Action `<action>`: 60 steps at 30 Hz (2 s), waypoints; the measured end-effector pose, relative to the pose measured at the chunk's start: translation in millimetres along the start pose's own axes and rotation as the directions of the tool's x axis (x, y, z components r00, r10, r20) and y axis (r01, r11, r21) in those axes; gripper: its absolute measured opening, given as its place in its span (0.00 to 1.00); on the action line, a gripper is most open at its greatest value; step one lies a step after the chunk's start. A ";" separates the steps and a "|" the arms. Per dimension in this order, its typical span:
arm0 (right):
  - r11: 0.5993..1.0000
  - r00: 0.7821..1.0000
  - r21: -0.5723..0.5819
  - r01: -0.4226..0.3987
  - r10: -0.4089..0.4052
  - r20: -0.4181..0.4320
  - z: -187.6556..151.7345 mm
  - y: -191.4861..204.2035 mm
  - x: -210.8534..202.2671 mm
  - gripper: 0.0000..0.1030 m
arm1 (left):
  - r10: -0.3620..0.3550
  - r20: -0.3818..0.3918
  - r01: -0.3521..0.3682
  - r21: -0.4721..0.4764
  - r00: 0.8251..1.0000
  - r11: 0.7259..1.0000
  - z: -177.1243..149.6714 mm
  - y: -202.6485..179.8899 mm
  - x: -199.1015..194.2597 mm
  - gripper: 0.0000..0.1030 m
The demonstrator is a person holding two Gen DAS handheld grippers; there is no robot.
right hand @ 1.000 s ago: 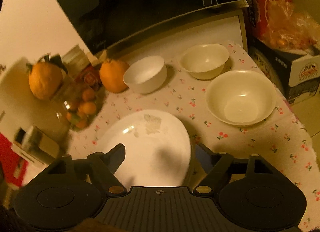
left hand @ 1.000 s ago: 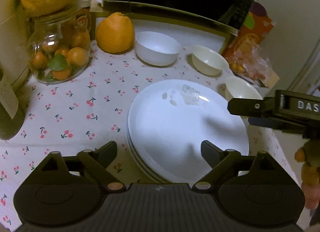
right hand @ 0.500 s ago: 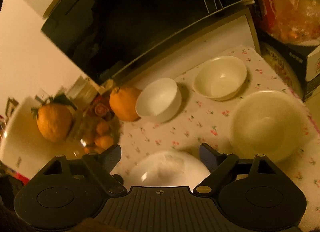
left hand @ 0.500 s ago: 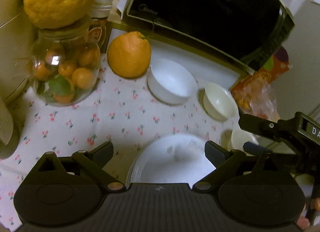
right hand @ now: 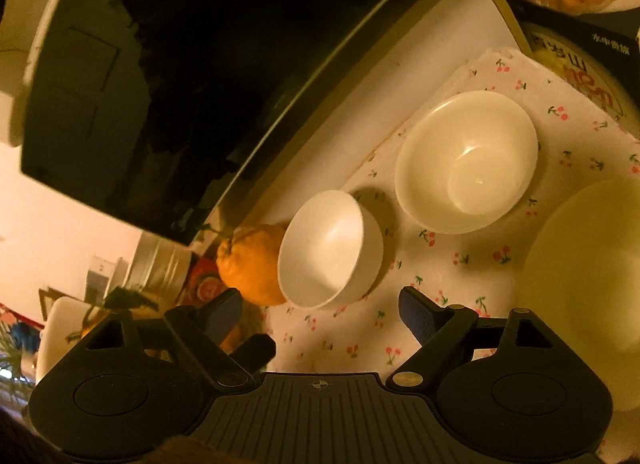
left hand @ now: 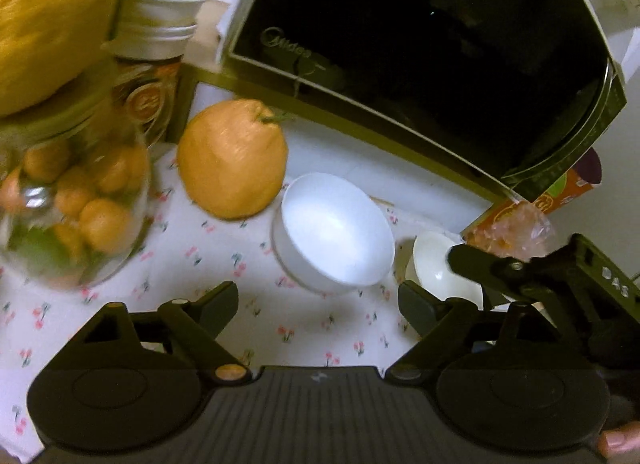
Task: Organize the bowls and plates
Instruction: 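Move both tools to the white bowl and close them on its rim, then lift the white bowl with both tools and carry it toward the cream bowls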
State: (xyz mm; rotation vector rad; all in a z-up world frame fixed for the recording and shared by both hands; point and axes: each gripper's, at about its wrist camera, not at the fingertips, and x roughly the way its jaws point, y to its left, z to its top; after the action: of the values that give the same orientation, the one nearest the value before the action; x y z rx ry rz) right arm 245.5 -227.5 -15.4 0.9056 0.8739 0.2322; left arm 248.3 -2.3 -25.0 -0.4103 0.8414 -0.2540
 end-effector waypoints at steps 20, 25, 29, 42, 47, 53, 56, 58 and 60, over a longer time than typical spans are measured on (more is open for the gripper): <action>0.997 0.997 0.023 0.078 -0.079 0.019 15.9 -4.3 48.0 0.52 | 0.046 0.068 -0.049 0.032 0.997 0.998 8.4 -4.2 49.5 0.40; 0.995 0.995 0.031 0.094 -0.095 0.019 16.1 -7.5 58.4 0.40 | 0.045 0.080 -0.047 0.022 0.996 0.999 9.7 -0.1 54.8 0.37; 0.994 0.994 0.036 0.102 -0.103 0.023 16.6 -10.7 64.6 0.32 | 0.049 0.083 -0.051 0.022 0.995 0.998 11.1 3.8 57.5 0.31; 0.994 0.993 0.011 0.113 -0.113 0.040 16.0 -7.4 64.5 0.19 | 0.050 0.082 -0.053 0.037 0.995 0.998 12.7 12.5 57.7 0.20; 0.993 0.992 0.009 0.114 -0.115 0.047 15.6 -4.1 55.4 0.19 | 0.049 0.083 -0.053 0.047 0.995 0.998 11.8 8.3 51.1 0.20; 0.994 0.992 0.001 0.111 -0.111 0.054 13.9 5.7 38.2 0.19 | 0.041 0.086 -0.045 0.047 0.995 0.998 14.7 2.4 33.3 0.20; 0.994 0.992 0.000 0.110 -0.110 0.061 12.7 11.6 27.4 0.19 | 0.034 0.087 -0.038 0.046 0.996 0.998 13.3 -2.0 23.6 0.20; 0.994 0.992 -0.003 0.109 -0.108 0.067 11.3 15.9 18.6 0.19 | 0.029 0.089 -0.034 0.049 0.996 0.998 12.6 -5.9 14.9 0.20; 0.994 0.992 -0.007 0.107 -0.107 0.074 11.0 20.6 7.5 0.19 | 0.024 0.092 -0.029 0.051 0.995 0.998 12.4 -9.8 7.3 0.20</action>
State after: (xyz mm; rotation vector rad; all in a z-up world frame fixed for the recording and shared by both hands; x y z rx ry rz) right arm 262.0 -217.4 -0.5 0.8494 0.8497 0.1104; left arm 261.9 -10.7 -18.1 -0.3590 0.7489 -0.2302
